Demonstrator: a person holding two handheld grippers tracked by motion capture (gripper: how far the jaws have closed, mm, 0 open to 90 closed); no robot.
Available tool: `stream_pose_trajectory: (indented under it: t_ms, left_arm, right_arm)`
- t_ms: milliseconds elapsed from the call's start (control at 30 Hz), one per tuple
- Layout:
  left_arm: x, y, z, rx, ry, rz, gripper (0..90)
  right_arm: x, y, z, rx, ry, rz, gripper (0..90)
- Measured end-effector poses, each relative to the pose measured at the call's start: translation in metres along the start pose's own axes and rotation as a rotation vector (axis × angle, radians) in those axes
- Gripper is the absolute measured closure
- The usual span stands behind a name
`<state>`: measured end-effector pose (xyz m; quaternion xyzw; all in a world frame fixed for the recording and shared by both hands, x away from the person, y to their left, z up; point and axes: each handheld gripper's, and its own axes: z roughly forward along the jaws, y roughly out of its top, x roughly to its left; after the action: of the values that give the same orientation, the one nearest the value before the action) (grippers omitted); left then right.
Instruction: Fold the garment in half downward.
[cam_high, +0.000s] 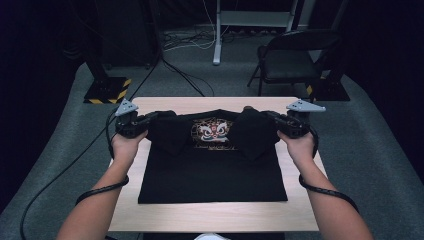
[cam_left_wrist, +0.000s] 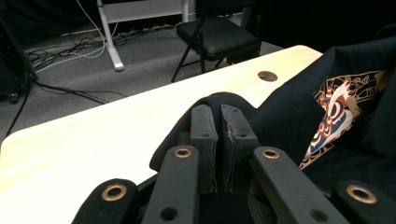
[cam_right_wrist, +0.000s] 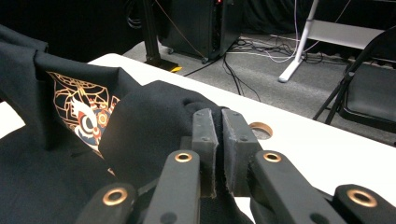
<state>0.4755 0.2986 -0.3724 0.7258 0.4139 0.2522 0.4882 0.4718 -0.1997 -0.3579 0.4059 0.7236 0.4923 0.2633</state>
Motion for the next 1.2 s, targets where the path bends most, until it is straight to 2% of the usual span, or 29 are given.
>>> stream_pose_trajectory:
  t_ms: [400,633,800,1200]
  left_arm:
    - [-0.004,-0.014,-0.009,0.007,-0.026,0.0,84.5]
    - [-0.005,-0.024,-0.011,0.005,-0.033,-0.017,84.5]
    - [-0.008,-0.028,-0.013,0.007,-0.04,-0.011,84.5]
    - [-0.011,-0.042,-0.015,0.03,-0.054,-0.02,84.5]
  right_arm:
    - [0.003,-0.015,-0.011,0.009,0.018,0.0,84.4]
    - [0.007,-0.025,-0.015,0.012,0.027,0.002,84.3]
    - [0.009,-0.028,-0.017,0.016,0.034,0.007,84.3]
    - [0.013,-0.04,-0.02,0.045,0.051,0.003,84.2]
